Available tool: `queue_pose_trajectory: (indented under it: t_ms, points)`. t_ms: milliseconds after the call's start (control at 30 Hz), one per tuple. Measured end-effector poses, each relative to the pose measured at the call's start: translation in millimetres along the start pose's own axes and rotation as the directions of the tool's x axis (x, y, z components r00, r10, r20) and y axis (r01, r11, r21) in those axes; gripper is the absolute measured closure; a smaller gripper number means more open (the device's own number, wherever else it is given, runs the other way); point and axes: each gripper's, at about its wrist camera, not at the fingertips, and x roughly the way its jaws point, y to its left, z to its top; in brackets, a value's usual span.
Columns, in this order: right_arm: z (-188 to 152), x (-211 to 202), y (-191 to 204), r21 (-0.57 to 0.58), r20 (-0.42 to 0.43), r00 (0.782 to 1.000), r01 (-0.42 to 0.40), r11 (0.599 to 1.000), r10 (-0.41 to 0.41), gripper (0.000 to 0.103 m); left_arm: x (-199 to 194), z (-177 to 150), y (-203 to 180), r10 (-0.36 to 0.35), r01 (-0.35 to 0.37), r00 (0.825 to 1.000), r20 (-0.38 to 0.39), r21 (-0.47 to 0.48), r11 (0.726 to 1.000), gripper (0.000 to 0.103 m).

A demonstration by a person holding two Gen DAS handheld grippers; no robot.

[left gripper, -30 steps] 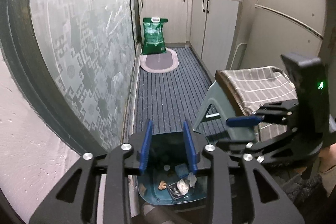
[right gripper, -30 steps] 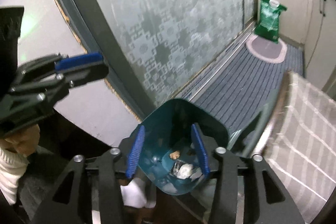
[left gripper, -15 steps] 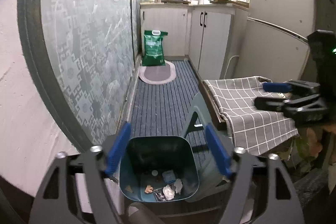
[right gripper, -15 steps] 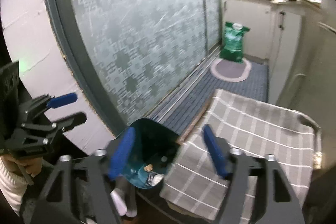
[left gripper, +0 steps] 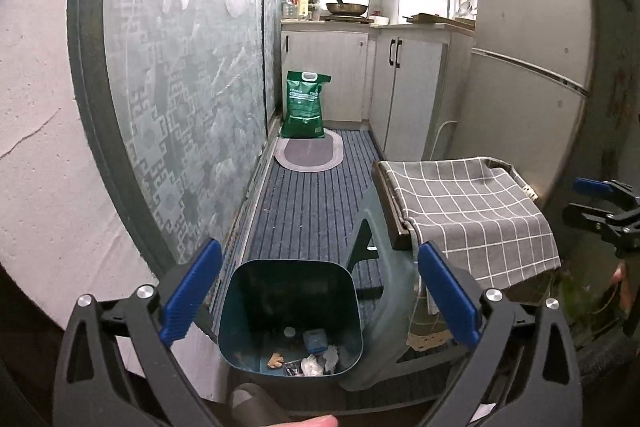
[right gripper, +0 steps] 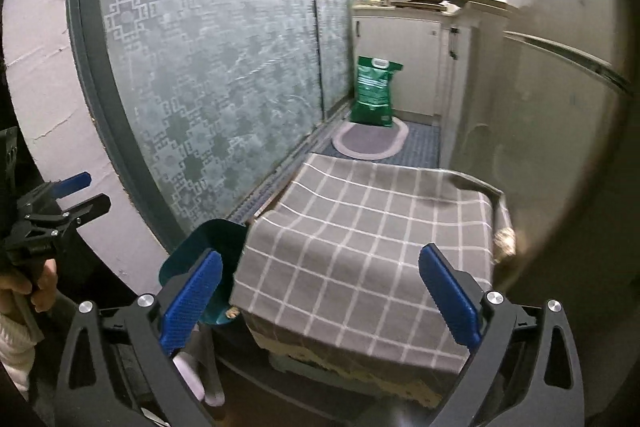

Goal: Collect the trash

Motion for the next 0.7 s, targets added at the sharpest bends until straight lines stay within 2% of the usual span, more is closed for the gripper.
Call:
queue_pose_trajectory:
  t_ms: [133,267,367,467,700]
  points:
    - [-14.7,-12.2,3.4,-0.002,0.005,1.000,0.021,1.000,-0.021,0.003,-7.6,-3.2,-7.2,-0.002,0.002,1.000,0.010,0.003,1.000,0.003]
    - [-19.5,-23.4,11.1,-0.018,0.022,1.000,0.014,1.000,-0.013,0.003,-16.3,-6.8,-9.8,-0.013,0.014,1.000,0.018,-0.012,1.000,0.003]
    - [-18.5,-28.9,15.8,-0.026,0.046,0.999,-0.010,1.000,0.011,0.003,-20.6,-9.1,-10.7,0.004,-0.004,1.000,0.024,-0.013,1.000,0.003]
    - [-18.6,-27.6,15.8,-0.020,0.049,0.998,-0.024,1.000,0.025,0.003,-23.7,-9.6,-13.5,0.023,-0.023,0.999,0.033,-0.007,1.000,0.003]
    - [-21.9,-22.5,18.1,-0.034,0.033,0.999,-0.030,0.999,0.032,0.003,-29.8,-7.2,-17.9,0.003,-0.003,0.999,0.046,-0.008,1.000,0.003]
